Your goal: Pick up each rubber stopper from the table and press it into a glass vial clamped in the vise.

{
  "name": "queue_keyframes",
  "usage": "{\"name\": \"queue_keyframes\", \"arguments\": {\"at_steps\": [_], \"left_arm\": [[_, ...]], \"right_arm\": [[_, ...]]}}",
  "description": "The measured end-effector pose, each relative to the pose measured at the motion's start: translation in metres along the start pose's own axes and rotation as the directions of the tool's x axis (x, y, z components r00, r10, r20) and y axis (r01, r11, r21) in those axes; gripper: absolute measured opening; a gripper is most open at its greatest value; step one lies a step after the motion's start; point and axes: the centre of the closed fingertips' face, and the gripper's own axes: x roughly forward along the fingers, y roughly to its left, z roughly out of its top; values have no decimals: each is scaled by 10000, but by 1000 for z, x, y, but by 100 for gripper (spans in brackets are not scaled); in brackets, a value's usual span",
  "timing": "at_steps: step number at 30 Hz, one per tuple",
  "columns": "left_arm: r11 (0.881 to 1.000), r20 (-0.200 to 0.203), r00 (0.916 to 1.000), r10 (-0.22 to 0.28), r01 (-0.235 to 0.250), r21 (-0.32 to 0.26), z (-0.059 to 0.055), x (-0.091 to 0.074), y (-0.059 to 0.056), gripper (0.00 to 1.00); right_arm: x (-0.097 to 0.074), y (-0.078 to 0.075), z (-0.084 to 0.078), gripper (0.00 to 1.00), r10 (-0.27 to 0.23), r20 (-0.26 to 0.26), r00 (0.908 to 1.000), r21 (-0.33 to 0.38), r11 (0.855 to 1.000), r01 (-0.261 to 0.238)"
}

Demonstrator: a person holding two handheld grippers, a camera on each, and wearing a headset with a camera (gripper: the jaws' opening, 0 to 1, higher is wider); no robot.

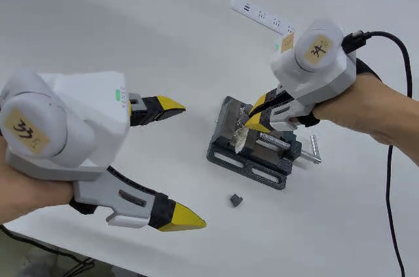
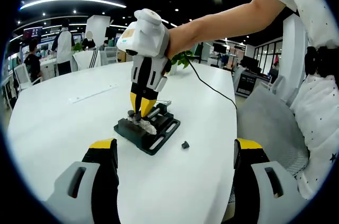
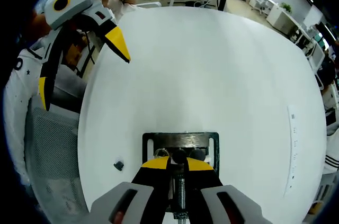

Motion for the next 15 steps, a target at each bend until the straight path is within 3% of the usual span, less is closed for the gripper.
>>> {"name": "queue_keyframes", "arguments": {"at_steps": [15], "left_arm": [[9998, -125, 9999, -38, 40, 198, 0, -2, -1, 91]], "right_arm": [[-21, 7, -4, 16, -597, 959, 9936, 683, 9962, 532]]}}
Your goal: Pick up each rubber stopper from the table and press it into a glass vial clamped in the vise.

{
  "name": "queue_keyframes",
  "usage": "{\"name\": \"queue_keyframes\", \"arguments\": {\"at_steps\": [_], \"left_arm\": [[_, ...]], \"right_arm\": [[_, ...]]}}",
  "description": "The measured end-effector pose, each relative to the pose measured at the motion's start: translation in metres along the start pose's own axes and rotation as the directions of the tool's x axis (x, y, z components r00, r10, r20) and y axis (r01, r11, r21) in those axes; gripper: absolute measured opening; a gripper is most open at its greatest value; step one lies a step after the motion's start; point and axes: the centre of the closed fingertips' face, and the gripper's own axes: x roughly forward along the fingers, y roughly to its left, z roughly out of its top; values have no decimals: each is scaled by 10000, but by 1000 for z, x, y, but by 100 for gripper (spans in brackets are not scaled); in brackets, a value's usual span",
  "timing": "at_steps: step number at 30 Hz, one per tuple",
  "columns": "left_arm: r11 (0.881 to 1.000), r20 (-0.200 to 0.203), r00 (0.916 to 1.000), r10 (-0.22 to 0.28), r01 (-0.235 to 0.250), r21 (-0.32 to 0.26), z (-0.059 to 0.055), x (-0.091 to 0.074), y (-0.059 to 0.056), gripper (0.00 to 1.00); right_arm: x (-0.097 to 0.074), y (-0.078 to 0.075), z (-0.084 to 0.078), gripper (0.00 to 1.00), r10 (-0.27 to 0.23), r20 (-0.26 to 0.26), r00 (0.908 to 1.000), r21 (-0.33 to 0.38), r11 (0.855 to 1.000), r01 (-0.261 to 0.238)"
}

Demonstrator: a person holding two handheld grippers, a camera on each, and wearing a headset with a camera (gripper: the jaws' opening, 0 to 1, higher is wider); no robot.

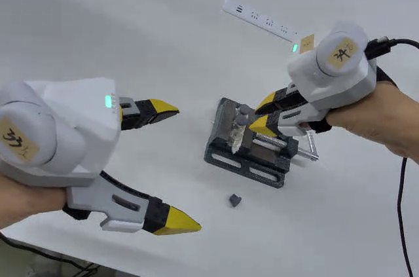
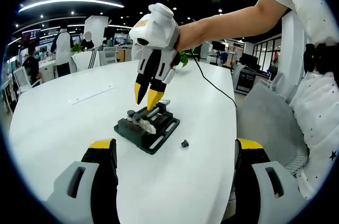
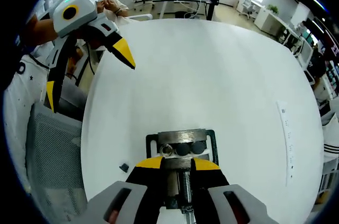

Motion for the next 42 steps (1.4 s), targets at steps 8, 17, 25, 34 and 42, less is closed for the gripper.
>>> {"name": "queue_keyframes", "arguments": {"at_steps": [8, 17, 25, 34, 42], "left_arm": [[9999, -133, 9999, -14, 15, 122, 0, -2, -1, 92], [9996, -313, 9994, -136, 144, 253, -3, -4, -4, 93], [9992, -549, 9982, -260, 277, 297, -7, -3, -7, 93], [9976, -891, 9948, -489, 531, 452, -11, -2, -13, 92], [9937, -1303, 9887, -746, 847, 740, -13, 4, -15, 91]], "right_arm": [[-14, 8, -2, 21, -493, 883, 9949, 684, 9967, 433], [-28, 21, -16, 28, -1089, 1664, 9800, 1621, 9834, 818], [-33, 36, -28, 36, -1509, 2299, 9614, 2493, 9641, 917], [-35, 55, -43, 38, -1863, 2798, 9418, 3304, 9398, 877], [-44, 70, -50, 41, -2155, 3127, 9251, 3646, 9265, 926]]}}
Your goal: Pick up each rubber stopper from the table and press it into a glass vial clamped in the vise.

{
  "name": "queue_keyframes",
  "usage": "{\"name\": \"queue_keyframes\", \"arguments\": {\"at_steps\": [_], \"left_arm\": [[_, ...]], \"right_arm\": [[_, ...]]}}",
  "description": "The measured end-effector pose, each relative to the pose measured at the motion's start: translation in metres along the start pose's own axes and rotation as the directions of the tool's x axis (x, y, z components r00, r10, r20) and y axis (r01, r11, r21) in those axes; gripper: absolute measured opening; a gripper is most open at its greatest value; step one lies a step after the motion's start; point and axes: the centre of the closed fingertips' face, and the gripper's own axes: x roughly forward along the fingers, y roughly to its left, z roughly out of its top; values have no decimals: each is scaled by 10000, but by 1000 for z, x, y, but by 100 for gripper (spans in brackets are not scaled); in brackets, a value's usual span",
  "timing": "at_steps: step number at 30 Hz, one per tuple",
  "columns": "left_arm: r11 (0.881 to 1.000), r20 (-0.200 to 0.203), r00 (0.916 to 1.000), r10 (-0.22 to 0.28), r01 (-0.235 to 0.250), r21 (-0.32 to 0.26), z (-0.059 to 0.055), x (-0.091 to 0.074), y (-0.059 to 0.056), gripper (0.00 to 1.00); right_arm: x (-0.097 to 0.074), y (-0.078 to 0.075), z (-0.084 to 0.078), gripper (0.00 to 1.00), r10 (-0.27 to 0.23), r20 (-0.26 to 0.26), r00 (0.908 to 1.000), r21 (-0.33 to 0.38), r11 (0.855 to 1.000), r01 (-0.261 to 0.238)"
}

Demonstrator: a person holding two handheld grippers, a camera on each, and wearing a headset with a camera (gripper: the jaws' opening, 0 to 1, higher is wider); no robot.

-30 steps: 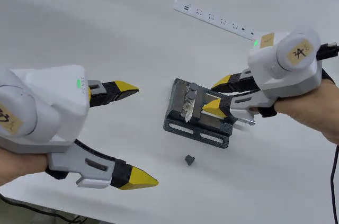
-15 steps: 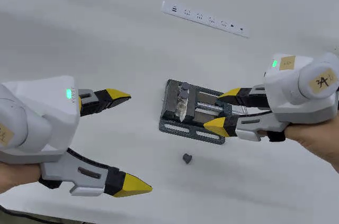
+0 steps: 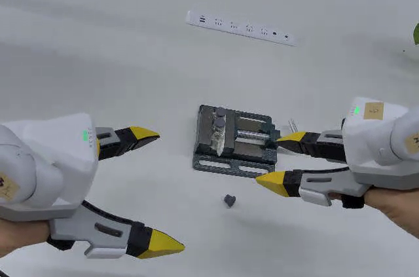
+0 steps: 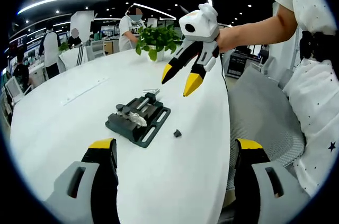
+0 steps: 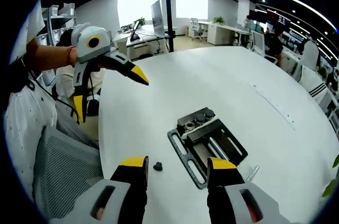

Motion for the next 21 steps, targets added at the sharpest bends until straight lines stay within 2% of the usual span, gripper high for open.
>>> {"name": "queue_keyframes", "arguments": {"at_steps": [10, 15, 21], "left_arm": [[9967, -688, 9967, -422, 468, 670, -3, 8, -3, 87], [9895, -1222, 9905, -633, 782, 1212, -6, 15, -3, 82], [9744, -1796, 9785, -1015, 1342, 1801, -9, 30, -2, 72]], "right_arm": [[-15, 11, -13, 50, 53, 454, 9990, 216, 9997, -62], [-22, 15, -25, 55, 144, 623, 9980, 228, 9996, -158], [-31, 18, -39, 59, 207, 847, 9962, 354, 9991, -238]]}}
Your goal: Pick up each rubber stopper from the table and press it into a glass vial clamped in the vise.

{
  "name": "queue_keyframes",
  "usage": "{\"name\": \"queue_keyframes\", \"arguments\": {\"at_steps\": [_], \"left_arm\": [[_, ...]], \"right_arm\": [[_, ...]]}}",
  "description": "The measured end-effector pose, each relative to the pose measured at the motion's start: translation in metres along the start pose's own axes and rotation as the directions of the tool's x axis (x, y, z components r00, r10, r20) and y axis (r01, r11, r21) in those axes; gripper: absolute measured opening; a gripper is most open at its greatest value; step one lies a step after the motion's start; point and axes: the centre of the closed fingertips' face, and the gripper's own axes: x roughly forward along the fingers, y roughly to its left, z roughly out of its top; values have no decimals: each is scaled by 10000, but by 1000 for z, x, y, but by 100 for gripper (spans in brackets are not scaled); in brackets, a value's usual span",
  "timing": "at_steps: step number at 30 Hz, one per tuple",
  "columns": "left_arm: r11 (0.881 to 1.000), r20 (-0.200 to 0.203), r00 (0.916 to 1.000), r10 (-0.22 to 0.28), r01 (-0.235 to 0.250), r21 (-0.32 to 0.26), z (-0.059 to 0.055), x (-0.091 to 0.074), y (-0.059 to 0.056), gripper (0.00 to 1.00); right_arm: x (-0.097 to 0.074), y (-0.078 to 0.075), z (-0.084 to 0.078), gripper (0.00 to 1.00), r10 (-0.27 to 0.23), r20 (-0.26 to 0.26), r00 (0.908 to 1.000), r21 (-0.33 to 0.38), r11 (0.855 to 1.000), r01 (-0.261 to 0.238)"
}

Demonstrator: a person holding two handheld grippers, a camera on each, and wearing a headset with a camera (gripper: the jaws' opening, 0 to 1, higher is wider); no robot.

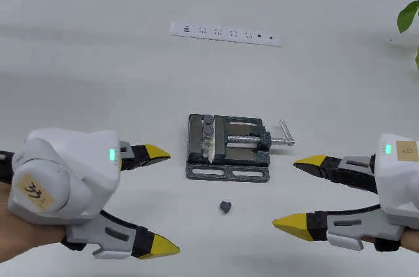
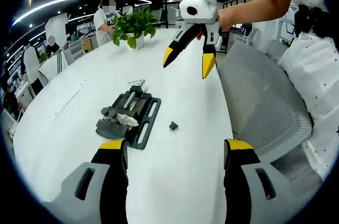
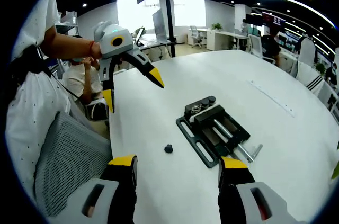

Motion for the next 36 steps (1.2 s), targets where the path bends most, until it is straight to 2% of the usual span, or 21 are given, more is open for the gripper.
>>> {"name": "queue_keyframes", "arguments": {"at_steps": [3, 5, 10, 12, 15, 17, 20, 22, 29, 33, 36], "left_arm": [[9988, -377, 9991, -201, 217, 447, -2, 9, 2, 65], [9978, -485, 9984, -303, 331, 575, -2, 14, 3, 61], [9894, -1052, 9924, -635, 764, 1237, -5, 32, 4, 52], [9819, -1260, 9890, -780, 980, 1618, -6, 40, 4, 47], [9770, -1397, 9860, -906, 1152, 1793, -7, 51, 7, 42], [9696, -1568, 9821, -1043, 1355, 2036, -8, 59, 6, 39], [9517, -1838, 9750, -1252, 1703, 2555, -10, 70, 6, 31], [9477, -1908, 9722, -1356, 1834, 2613, -12, 76, 5, 27], [9304, -2212, 9602, -1706, 2308, 2846, -15, 94, 5, 22], [9221, -2359, 9536, -1870, 2532, 2927, -19, 102, 5, 16], [9158, -2490, 9483, -1968, 2684, 2988, -21, 107, 4, 15]], "right_arm": [[-4, 1, -8, 62, 30, 73, 10000, 29, 10000, -30], [-6, 0, -13, 63, 43, 83, 10000, 22, 10000, -43], [-11, -1, -28, 64, 41, 114, 9999, 137, 9999, -42], [-13, 0, -32, 64, 12, 136, 9999, 152, 9999, -14], [-15, 0, -38, 65, 9, 189, 9998, 190, 9998, -13], [-16, 0, -41, 65, -25, 230, 9997, 230, 9997, 20], [-19, -1, -45, 65, -143, 280, 9995, 345, 9993, 133], [-21, -1, -47, 64, -206, 316, 9993, 420, 9989, 192], [-27, -2, -56, 63, -442, 281, 9986, 658, 9969, 422], [-29, -3, -57, 62, -553, 305, 9980, 788, 9955, 527], [-30, -4, -57, 62, -603, 323, 9977, 862, 9946, 574]]}}
